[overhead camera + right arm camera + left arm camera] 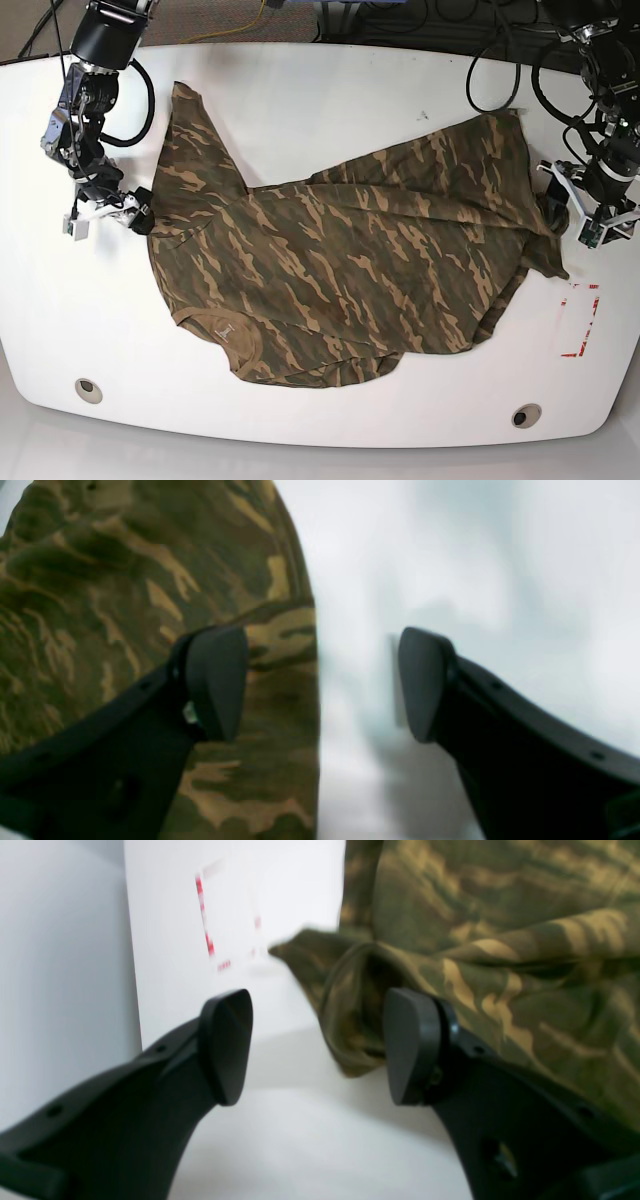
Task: Layout the t-shirt on the table in an organized manner, then fold the t-shirt properly
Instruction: 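Move the left gripper to the shirt corner near it and grasp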
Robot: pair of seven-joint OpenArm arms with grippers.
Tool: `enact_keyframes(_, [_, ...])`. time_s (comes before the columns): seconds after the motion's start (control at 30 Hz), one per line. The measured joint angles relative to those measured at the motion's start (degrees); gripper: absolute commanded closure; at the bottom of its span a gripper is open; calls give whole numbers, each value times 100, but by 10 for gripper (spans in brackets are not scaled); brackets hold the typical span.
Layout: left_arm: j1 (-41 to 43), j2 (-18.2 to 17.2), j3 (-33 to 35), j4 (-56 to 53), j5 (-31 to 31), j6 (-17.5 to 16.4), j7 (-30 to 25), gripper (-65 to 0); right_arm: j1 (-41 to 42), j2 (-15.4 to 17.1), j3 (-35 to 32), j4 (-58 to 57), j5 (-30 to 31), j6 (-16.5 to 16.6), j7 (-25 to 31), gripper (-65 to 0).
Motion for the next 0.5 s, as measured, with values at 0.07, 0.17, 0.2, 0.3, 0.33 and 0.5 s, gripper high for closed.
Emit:
enact_keyframes(0.07, [-13,-4,-28,2,0,2,-9,-389,-22,-33,-4,0,0,0,-2,-450])
enact_keyframes(0.17, [-22,-7,-28,7,0,4,-22,-389,-79,-129,-9,0,20,0,31,-450])
enact_keyframes(0.2, [-20,-7,-28,7,-2,2,-26,-389,-105,-160,-20,0,22,2,31,-450])
enact_keyframes(0.3, [-13,11,-160,7,-15,-4,-22,-389,-223,-238,-52,4,133,42,197,-450])
enact_keyframes(0.33, [-17,15,-236,7,-31,-4,-24,-389,-240,-251,-111,13,122,42,227,-450])
enact_keyframes(0.5, [-22,0,-758,7,50,46,-17,-389,-256,-319,-560,57,138,59,339,-448])
